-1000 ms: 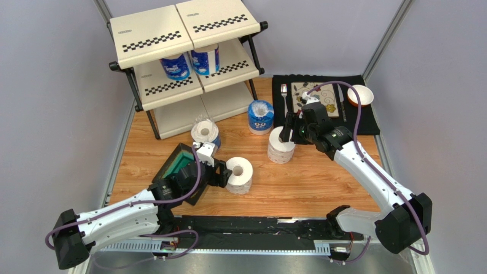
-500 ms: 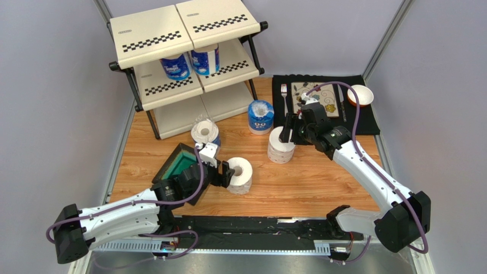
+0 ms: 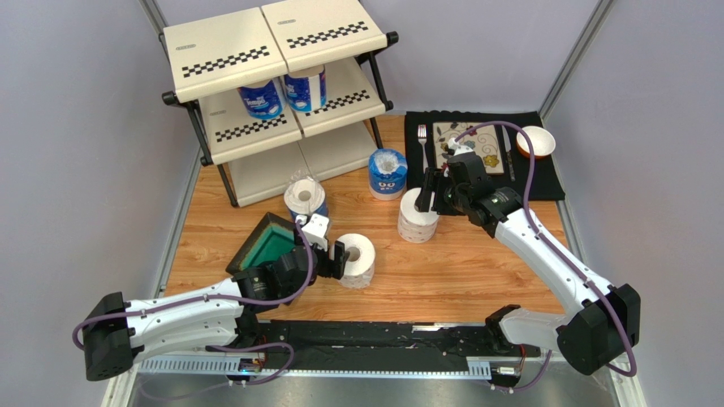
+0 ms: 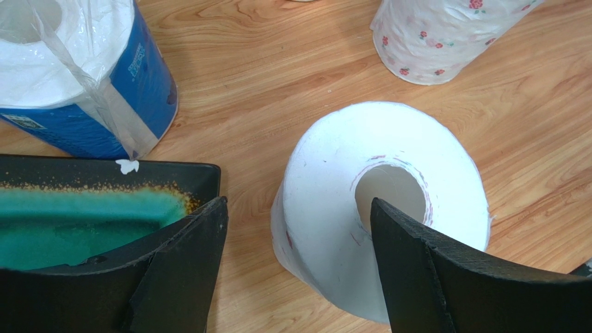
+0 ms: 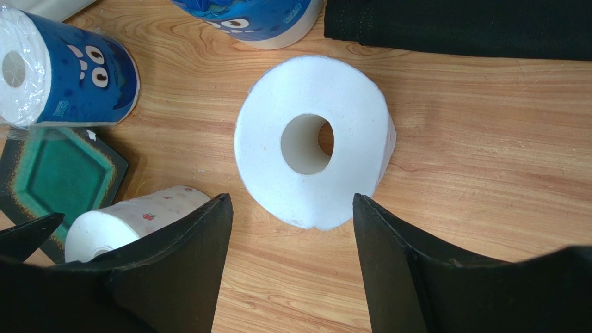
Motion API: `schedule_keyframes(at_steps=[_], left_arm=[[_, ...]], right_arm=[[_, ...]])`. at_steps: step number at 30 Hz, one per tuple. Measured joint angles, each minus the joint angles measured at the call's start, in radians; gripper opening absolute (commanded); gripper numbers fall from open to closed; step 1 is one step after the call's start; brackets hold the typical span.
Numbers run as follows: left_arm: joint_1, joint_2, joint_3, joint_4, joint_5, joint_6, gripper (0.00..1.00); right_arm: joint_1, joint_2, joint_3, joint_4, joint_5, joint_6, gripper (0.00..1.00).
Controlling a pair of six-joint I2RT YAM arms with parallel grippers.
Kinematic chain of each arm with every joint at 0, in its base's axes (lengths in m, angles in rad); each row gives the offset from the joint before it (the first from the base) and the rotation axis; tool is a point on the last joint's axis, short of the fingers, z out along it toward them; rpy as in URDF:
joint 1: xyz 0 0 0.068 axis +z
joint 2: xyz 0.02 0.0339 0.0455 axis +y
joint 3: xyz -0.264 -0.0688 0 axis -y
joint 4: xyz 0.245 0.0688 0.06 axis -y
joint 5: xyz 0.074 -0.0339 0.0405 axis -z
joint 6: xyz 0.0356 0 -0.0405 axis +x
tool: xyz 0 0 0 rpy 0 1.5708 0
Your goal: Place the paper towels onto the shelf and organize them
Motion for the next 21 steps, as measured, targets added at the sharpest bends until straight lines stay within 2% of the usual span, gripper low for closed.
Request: schedule_keyframes(at_steps=[9,14,21], left_arm=[[-0.027,0.045,0.011,0.018,-0.053,-0.003,0.79],[-0.041,0.072,0.02,0.03,-0.069,-0.01,0.63],[-0.053,0.08,0.024,0.037,-0.077,-0.023,0.5]], right_arm=[[0.0,0.0,0.0,0.0,-0.002,0.0,0.68],[0.0,0.0,-0.005,0.001,-0.005,0.0,0.67],[0.0,0.0,-0.011,0.001,-0.009,0.0,0.67]])
